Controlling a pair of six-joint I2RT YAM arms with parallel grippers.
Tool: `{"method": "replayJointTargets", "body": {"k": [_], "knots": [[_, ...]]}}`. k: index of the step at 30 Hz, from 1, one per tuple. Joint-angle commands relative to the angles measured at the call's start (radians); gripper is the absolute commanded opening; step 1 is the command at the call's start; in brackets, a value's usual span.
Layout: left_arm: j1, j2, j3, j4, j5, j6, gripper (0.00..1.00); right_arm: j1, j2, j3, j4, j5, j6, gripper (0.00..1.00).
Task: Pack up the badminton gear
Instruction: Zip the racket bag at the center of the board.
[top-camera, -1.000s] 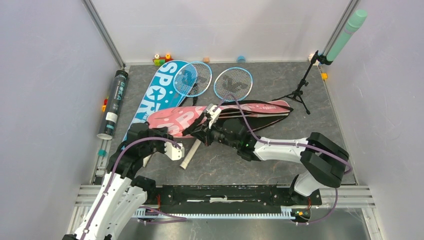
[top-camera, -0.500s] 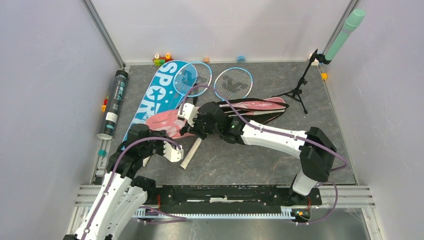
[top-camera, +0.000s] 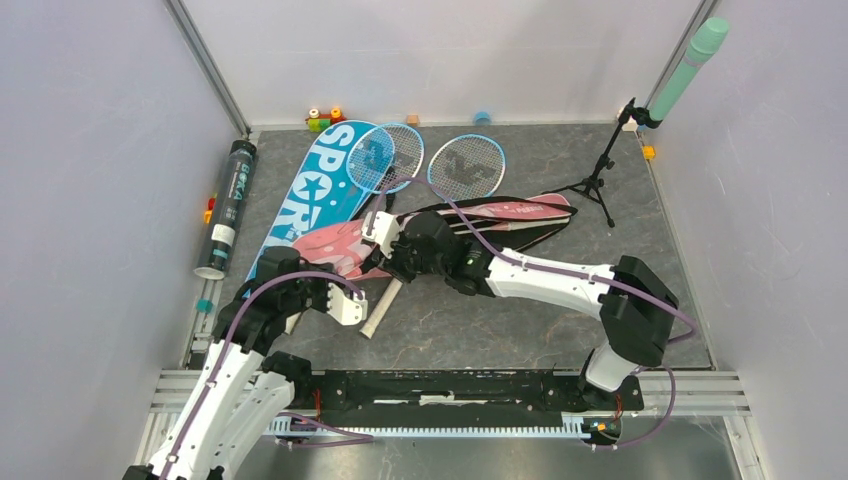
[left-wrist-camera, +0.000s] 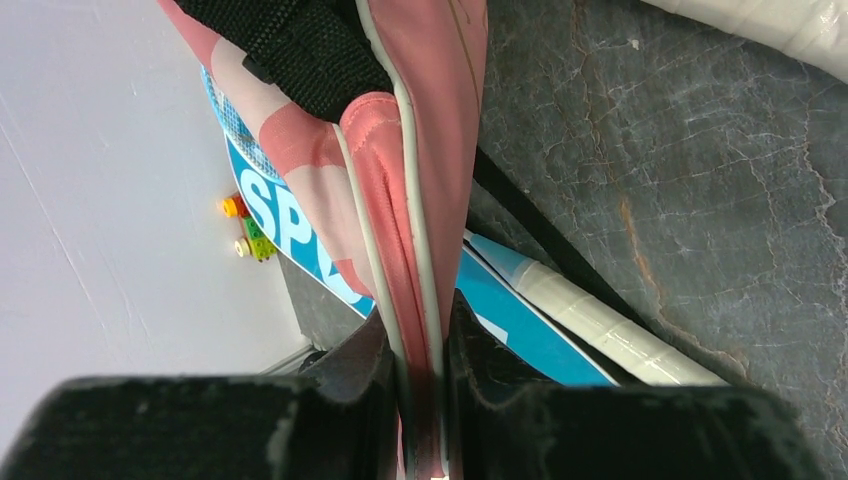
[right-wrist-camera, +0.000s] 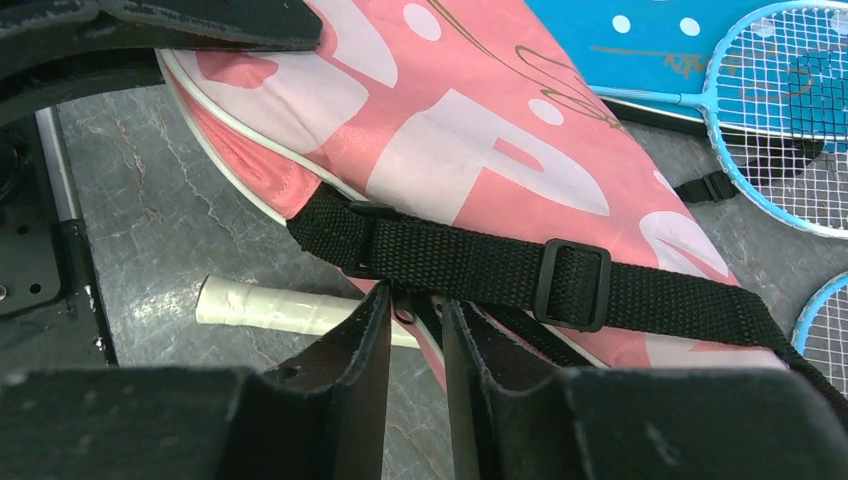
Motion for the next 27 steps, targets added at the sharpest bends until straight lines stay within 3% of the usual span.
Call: {"method": "replayJointTargets", "body": {"k": [1, 6, 11, 13, 15, 16, 24, 27], "knots": [[-0.024, -0.009, 0.070, 0.025, 0.086, 0.036, 0.02, -0.011, -0.023, -0.059, 0.174, 0.034, 0.070, 0.32], [-0.024, -0.004, 0.066, 0.025, 0.081, 0.033, 0.02, -0.011, -0.076, -0.168, 0.351, 0.067, 0.189, 0.35], [-0.025, -0.005, 0.063, 0.025, 0.077, 0.032, 0.02, -0.012, -0.104, -0.253, 0.496, 0.174, 0.273, 0.29], [-0.026, -0.006, 0.063, 0.026, 0.075, 0.034, 0.02, -0.010, -0.103, -0.260, 0.506, 0.212, 0.287, 0.23], [-0.026, -0.006, 0.062, 0.025, 0.073, 0.035, 0.02, -0.009, -0.093, -0.254, 0.505, 0.208, 0.288, 0.05], [-0.025, -0.004, 0.062, 0.025, 0.073, 0.035, 0.02, -0.008, -0.090, -0.251, 0.505, 0.192, 0.287, 0.00], [-0.026, 0.007, 0.069, 0.025, 0.063, 0.032, 0.02, -0.005, -0.096, -0.259, 0.467, 0.035, 0.192, 0.01], [-0.026, 0.004, 0.072, 0.025, 0.061, 0.030, 0.02, -0.005, -0.128, -0.300, 0.485, 0.059, 0.212, 0.30]]}}
